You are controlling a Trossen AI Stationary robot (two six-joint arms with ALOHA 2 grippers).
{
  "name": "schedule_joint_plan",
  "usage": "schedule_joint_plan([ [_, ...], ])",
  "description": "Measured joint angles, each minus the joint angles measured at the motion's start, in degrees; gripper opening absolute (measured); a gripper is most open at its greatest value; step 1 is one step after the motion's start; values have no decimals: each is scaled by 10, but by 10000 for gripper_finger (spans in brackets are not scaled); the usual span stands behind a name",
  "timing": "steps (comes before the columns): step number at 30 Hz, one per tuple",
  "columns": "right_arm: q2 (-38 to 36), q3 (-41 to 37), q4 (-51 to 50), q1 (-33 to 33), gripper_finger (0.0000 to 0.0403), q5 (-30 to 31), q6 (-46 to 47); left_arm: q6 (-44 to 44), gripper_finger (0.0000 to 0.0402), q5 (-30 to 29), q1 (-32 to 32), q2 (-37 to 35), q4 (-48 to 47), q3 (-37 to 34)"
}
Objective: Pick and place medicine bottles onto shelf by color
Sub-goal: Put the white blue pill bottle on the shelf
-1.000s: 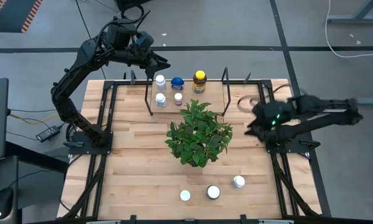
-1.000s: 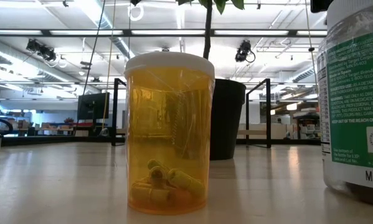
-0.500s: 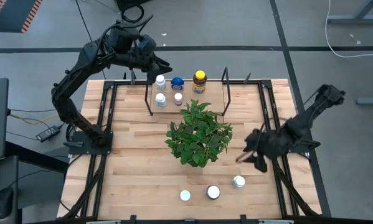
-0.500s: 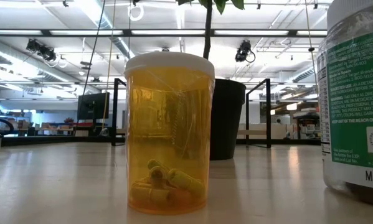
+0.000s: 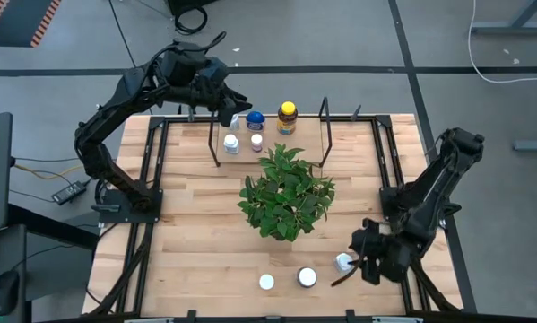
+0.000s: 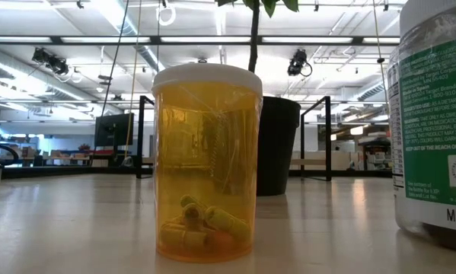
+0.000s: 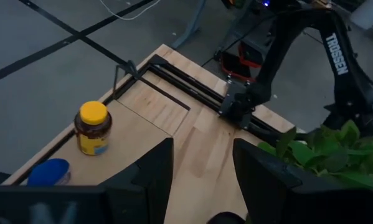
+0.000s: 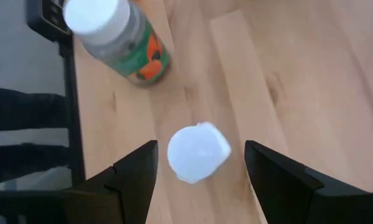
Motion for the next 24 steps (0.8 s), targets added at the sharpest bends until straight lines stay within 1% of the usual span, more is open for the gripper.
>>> schedule_joint_plan([
  [4, 45, 0, 22, 4, 246, 0, 12, -12, 172, -1, -16, 0, 0, 0],
  [11, 80, 0, 32, 3, 248, 2, 14, -13, 172, -16, -43, 0, -21, 0],
  [20, 86, 0, 36, 3, 297, 19, 8, -13, 172, -24, -68, 0, -57, 0],
  [24, 86, 0, 36, 3, 307, 19, -6, -13, 172, -31, -71, 0, -61, 0],
])
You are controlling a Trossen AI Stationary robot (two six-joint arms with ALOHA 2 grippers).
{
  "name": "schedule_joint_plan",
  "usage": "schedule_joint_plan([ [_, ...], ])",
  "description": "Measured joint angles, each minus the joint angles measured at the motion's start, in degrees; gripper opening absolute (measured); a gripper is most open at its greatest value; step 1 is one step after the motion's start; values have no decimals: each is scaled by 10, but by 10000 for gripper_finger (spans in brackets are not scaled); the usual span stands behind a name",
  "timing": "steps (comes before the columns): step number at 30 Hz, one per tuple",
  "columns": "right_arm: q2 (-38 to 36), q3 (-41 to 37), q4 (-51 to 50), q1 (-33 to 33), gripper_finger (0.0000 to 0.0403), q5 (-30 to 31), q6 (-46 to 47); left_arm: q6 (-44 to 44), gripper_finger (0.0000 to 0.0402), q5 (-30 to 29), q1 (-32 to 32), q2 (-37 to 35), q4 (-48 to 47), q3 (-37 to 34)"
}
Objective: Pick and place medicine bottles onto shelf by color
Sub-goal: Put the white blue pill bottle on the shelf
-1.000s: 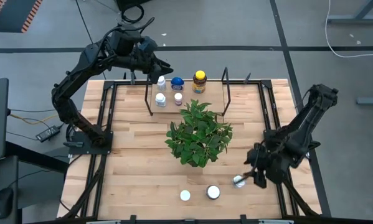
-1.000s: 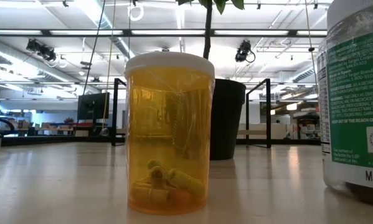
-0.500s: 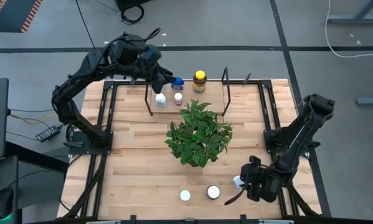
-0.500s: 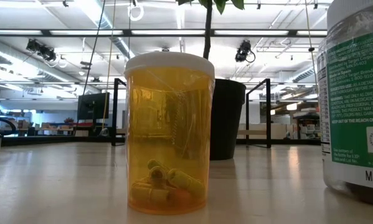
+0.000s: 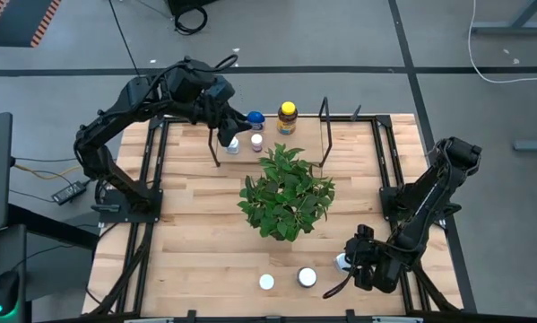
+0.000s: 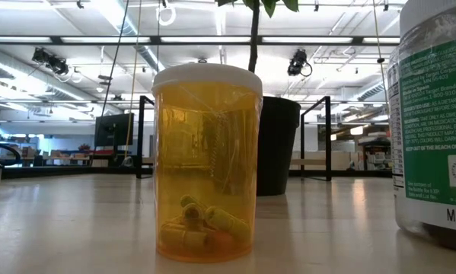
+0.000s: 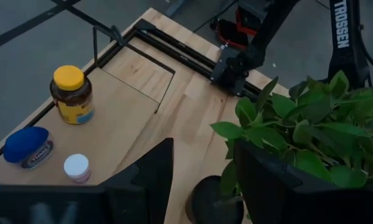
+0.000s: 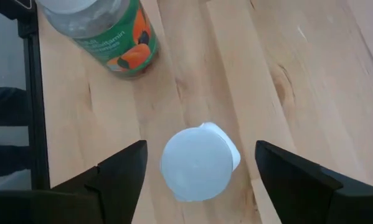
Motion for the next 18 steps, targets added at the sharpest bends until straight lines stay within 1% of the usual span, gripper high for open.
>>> schedule_joint_plan([
  [18, 0, 0, 0, 0, 308, 0, -58, 0, 172, -17, 0, 0, 0, 0],
])
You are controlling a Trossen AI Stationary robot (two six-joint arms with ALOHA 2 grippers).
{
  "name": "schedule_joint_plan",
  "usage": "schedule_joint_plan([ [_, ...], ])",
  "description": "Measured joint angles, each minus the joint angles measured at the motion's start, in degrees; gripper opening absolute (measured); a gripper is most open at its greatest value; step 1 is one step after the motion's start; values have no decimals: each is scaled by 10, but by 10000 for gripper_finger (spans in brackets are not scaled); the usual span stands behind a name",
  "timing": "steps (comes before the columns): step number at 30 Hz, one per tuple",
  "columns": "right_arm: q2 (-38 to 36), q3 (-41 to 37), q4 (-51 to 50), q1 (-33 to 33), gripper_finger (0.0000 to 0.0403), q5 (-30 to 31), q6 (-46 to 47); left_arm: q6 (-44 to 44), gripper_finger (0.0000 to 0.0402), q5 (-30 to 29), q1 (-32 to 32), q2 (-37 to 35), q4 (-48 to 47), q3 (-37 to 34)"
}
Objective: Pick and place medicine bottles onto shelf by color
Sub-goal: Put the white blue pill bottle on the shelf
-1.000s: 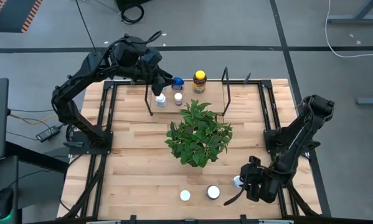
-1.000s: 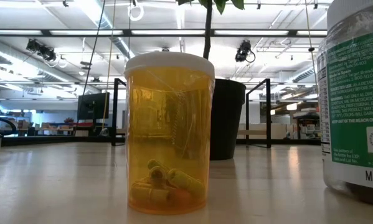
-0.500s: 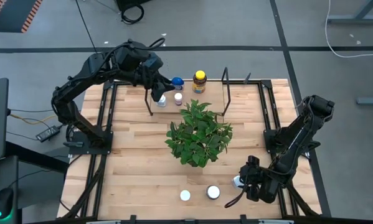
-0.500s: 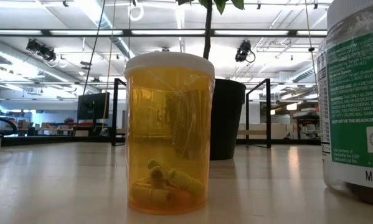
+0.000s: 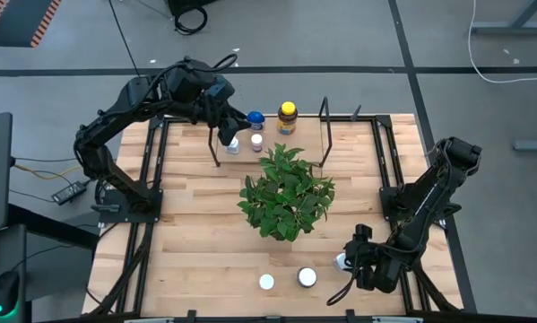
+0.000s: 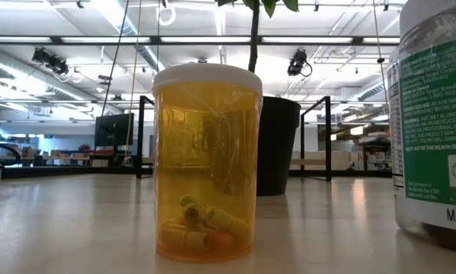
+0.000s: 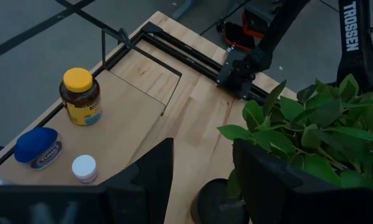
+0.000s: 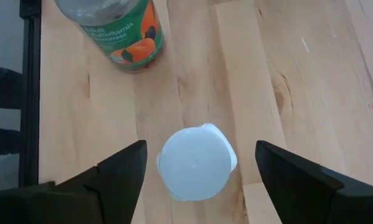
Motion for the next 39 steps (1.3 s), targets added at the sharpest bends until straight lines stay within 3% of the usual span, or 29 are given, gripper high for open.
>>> schedule_joint_plan([
  [6, 0, -29, 49, 9, 307, -12, 2, 0, 172, -4, 0, 0, 0, 0],
  [23, 0, -31, 40, 10, 305, 7, 2, 0, 172, -12, 0, 0, 1, 0],
  [39, 0, -31, 40, 10, 208, 7, -4, 0, 172, -12, 0, 0, 1, 0],
])
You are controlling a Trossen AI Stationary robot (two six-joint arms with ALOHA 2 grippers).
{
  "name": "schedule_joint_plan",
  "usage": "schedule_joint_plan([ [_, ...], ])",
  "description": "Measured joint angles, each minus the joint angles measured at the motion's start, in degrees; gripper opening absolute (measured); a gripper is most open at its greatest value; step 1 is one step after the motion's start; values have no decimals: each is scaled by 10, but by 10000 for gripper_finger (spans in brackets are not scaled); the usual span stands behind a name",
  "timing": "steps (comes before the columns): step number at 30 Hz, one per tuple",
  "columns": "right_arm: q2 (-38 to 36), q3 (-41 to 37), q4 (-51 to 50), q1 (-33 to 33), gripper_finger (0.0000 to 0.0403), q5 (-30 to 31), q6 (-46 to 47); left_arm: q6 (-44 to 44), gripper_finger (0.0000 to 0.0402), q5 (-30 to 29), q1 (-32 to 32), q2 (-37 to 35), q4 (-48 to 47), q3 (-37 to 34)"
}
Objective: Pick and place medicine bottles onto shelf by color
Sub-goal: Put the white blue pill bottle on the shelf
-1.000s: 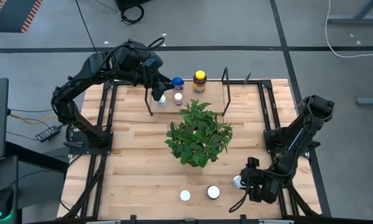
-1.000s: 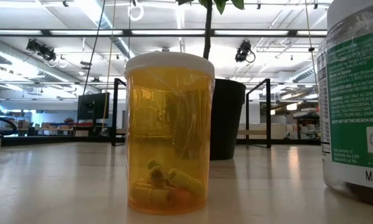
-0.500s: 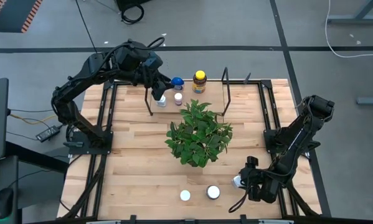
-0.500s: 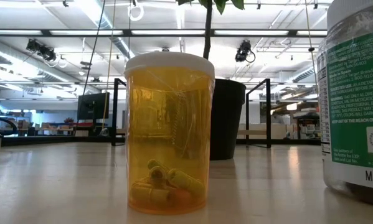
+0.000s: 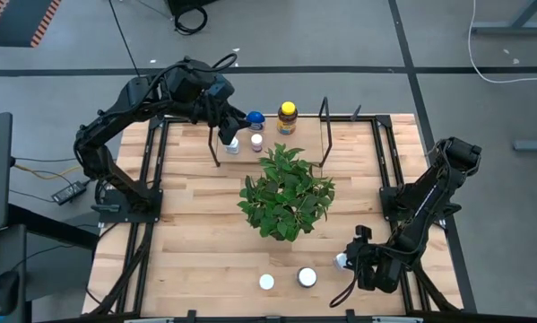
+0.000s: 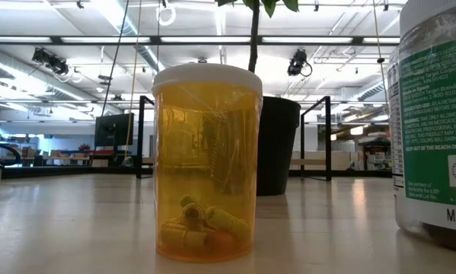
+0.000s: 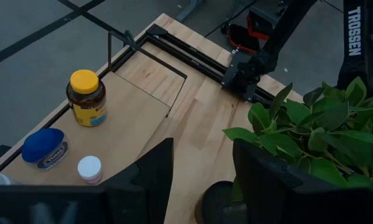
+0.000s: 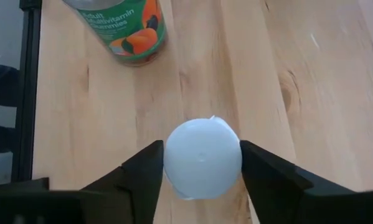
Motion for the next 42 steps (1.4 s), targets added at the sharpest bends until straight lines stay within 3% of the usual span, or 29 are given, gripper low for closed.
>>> schedule_joint_plan([
  [4, 0, 0, 6, 0, 182, 0, -1, 0, 172, 0, 0, 0, 0, 0],
  [14, 0, 32, -32, 0, 182, -6, 3, 1, 172, 0, 0, 0, 0, 0],
  [22, 0, 137, -226, -1, 182, 27, 23, 9, 172, 0, 0, 0, 0, 0],
  [27, -8, 212, -386, -1, 182, 61, 88, 16, 172, 0, 1, 0, 0, 0],
  [35, -138, 244, -510, -39, 182, 115, 188, 51, 172, 1, 5, 0, 1, 0],
  [42, -254, 245, -505, -169, 183, 115, 73, 65, 172, 0, 25, 0, 1, 0],
])
